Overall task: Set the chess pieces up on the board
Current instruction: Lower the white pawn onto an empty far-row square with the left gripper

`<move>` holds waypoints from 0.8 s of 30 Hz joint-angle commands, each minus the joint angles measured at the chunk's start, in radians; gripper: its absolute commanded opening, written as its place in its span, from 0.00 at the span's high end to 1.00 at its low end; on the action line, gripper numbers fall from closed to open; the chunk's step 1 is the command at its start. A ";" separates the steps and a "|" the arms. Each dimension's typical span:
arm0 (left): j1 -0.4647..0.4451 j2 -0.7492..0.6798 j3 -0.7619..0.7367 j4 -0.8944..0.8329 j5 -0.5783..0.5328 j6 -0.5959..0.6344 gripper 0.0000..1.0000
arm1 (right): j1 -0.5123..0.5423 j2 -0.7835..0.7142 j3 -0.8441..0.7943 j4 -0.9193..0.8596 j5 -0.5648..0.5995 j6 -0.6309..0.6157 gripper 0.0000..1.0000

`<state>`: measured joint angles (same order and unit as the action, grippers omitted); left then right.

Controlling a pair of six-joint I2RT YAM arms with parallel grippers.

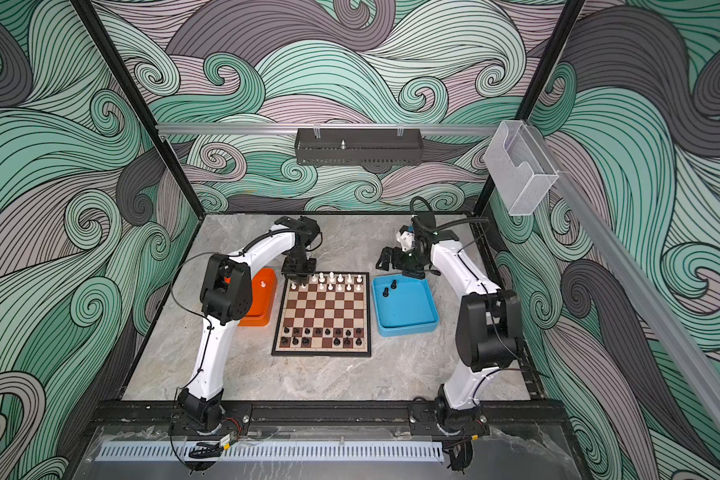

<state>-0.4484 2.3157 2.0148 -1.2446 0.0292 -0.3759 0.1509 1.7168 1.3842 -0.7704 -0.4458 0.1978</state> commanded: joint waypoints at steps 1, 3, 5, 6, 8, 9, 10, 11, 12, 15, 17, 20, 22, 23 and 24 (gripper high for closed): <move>-0.010 0.008 0.032 -0.025 0.002 -0.006 0.87 | -0.007 -0.007 -0.010 -0.014 0.002 -0.008 0.00; -0.010 0.009 0.033 -0.026 0.002 -0.007 0.87 | -0.007 -0.007 -0.010 -0.014 0.001 -0.008 0.00; -0.010 0.008 0.032 -0.026 0.000 -0.006 0.87 | -0.008 -0.008 -0.010 -0.013 0.001 -0.008 0.00; -0.010 0.006 0.032 -0.027 0.001 -0.006 0.87 | -0.007 -0.008 -0.011 -0.014 0.001 -0.008 0.00; -0.010 0.004 0.032 -0.030 -0.003 -0.006 0.87 | -0.007 -0.008 -0.010 -0.014 0.002 -0.008 0.00; -0.010 0.003 0.032 -0.032 -0.003 -0.006 0.87 | -0.008 -0.008 -0.012 -0.012 0.001 -0.008 0.00; -0.010 0.003 0.031 -0.034 -0.005 -0.006 0.87 | -0.007 -0.010 -0.011 -0.014 0.002 -0.008 0.00; -0.010 0.003 0.031 -0.036 -0.005 -0.006 0.87 | -0.008 -0.010 -0.011 -0.014 0.001 -0.008 0.00; -0.012 0.002 0.031 -0.038 -0.007 -0.006 0.87 | -0.008 -0.011 -0.013 -0.014 0.002 -0.007 0.00; -0.012 -0.001 0.029 -0.044 -0.012 -0.006 0.87 | -0.007 -0.012 -0.014 -0.014 0.000 -0.008 0.00; -0.013 -0.003 0.029 -0.045 -0.015 -0.006 0.87 | -0.007 -0.012 -0.013 -0.014 0.000 -0.007 0.00; -0.012 -0.004 0.029 -0.052 -0.017 -0.006 0.87 | -0.009 -0.013 -0.014 -0.013 -0.001 -0.006 0.00; -0.012 -0.005 0.029 -0.056 -0.021 -0.006 0.87 | -0.007 -0.013 -0.013 -0.013 -0.003 -0.006 0.00; -0.012 -0.005 0.029 -0.058 -0.023 -0.006 0.87 | -0.008 -0.013 -0.014 -0.013 -0.003 -0.006 0.00; -0.012 -0.005 0.029 -0.060 -0.024 -0.006 0.87 | -0.008 -0.013 -0.014 -0.014 -0.003 -0.006 0.00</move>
<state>-0.4496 2.3157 2.0148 -1.2613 0.0257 -0.3759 0.1509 1.7168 1.3796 -0.7700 -0.4461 0.1978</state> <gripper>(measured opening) 0.129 0.996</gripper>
